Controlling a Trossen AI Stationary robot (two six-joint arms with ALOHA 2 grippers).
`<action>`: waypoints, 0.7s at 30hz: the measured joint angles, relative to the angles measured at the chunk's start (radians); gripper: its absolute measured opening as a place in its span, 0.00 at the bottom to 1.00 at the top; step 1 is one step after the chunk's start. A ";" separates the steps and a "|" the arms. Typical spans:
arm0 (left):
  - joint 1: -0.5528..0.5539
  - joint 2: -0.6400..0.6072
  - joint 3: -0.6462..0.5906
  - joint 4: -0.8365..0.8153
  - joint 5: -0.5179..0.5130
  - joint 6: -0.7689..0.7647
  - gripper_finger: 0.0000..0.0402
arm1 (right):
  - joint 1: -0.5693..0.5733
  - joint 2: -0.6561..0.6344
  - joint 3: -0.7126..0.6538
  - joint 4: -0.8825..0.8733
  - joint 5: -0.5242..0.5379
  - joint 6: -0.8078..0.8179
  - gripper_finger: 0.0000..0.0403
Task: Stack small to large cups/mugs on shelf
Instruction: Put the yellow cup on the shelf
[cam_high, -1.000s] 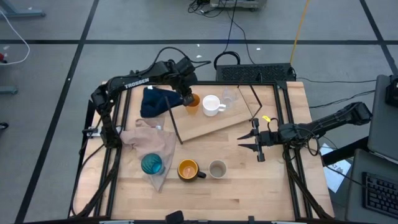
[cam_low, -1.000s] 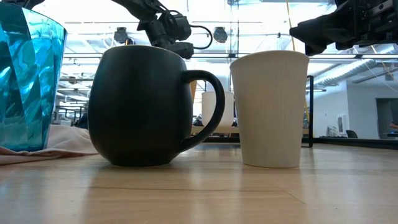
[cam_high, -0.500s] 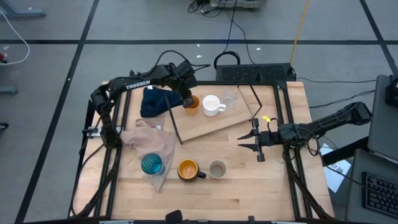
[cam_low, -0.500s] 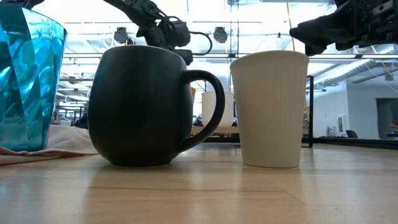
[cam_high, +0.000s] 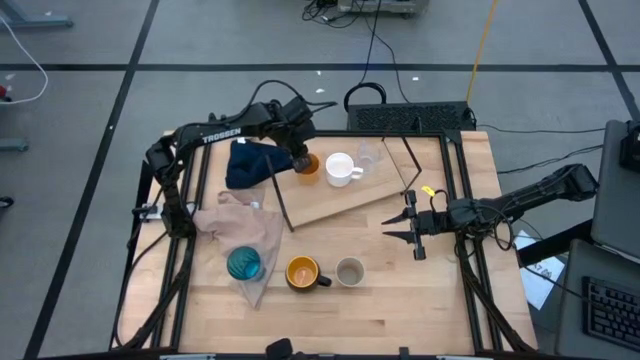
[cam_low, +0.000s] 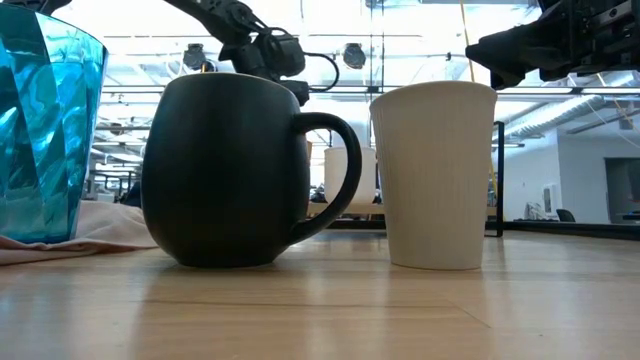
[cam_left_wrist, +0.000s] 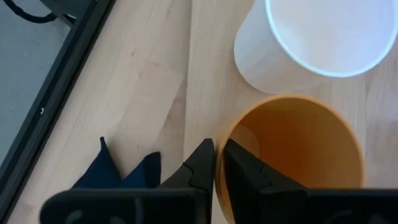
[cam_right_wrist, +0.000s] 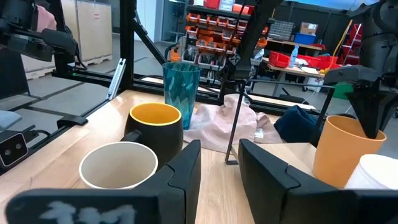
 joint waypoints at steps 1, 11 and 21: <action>0.000 0.000 0.000 0.000 0.010 0.007 0.09 | 0.000 0.000 0.000 0.000 0.000 0.000 0.25; 0.000 0.000 0.000 -0.003 0.063 0.037 0.09 | 0.000 0.000 0.000 0.000 0.000 0.000 0.25; 0.004 0.000 0.000 -0.013 0.081 0.048 0.20 | 0.000 0.000 0.000 0.000 0.000 0.000 0.25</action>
